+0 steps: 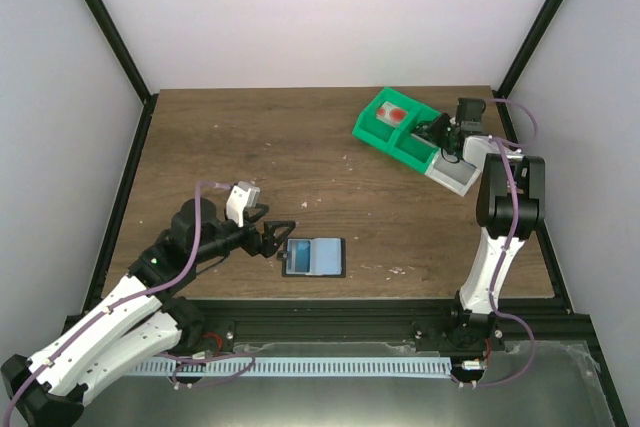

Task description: Take the credit cards out of the card holder

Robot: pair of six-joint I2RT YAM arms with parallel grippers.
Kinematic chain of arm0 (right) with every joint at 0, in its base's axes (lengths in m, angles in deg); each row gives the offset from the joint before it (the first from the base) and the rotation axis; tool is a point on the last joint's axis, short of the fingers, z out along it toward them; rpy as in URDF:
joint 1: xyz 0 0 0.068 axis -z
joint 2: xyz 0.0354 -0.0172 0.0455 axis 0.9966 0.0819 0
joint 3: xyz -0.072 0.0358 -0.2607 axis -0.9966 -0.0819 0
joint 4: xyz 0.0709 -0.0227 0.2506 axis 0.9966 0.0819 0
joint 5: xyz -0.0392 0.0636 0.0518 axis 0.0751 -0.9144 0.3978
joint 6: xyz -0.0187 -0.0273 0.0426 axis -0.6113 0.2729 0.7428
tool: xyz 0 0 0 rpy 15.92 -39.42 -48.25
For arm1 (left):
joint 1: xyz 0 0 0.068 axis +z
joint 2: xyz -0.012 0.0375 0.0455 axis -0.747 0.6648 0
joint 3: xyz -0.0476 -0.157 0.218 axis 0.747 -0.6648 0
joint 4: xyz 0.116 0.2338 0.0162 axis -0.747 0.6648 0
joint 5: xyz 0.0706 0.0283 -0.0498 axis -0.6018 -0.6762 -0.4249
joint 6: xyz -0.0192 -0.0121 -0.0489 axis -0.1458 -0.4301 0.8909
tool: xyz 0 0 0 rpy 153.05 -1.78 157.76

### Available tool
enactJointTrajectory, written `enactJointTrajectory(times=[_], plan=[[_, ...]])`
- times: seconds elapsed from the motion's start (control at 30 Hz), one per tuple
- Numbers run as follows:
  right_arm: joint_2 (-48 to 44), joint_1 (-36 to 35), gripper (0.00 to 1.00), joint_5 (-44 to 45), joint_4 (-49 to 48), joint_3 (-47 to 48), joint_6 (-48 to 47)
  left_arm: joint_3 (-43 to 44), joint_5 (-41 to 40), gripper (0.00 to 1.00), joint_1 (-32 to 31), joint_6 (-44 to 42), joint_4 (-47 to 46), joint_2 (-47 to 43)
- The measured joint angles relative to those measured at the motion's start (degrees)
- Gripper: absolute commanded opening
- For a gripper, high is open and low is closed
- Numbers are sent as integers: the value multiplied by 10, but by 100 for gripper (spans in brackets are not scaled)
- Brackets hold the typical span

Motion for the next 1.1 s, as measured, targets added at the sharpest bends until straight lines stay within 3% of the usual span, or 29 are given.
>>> enactJointTrajectory(times=[0.1, 0.57, 0.8, 0.93, 1.03, 1.1], plan=[[0, 0, 15, 3, -2, 0, 3, 0, -1, 100, 0, 0, 0, 0], [-1, 11, 31, 40, 43, 68, 9, -1, -8, 100, 0, -1, 3, 23], [-8, 11, 35, 14, 83, 75, 13, -21, -29, 90, 0, 18, -9, 21], [-43, 11, 35, -22, 109, 70, 15, -16, -29, 80, 0, 29, -3, 53], [-95, 11, 35, -52, 120, 50, 15, -11, -24, 56, 0, 44, 0, 90], [-143, 5, 35, -72, 122, 19, 12, -11, -14, 46, 1, 55, -1, 115]])
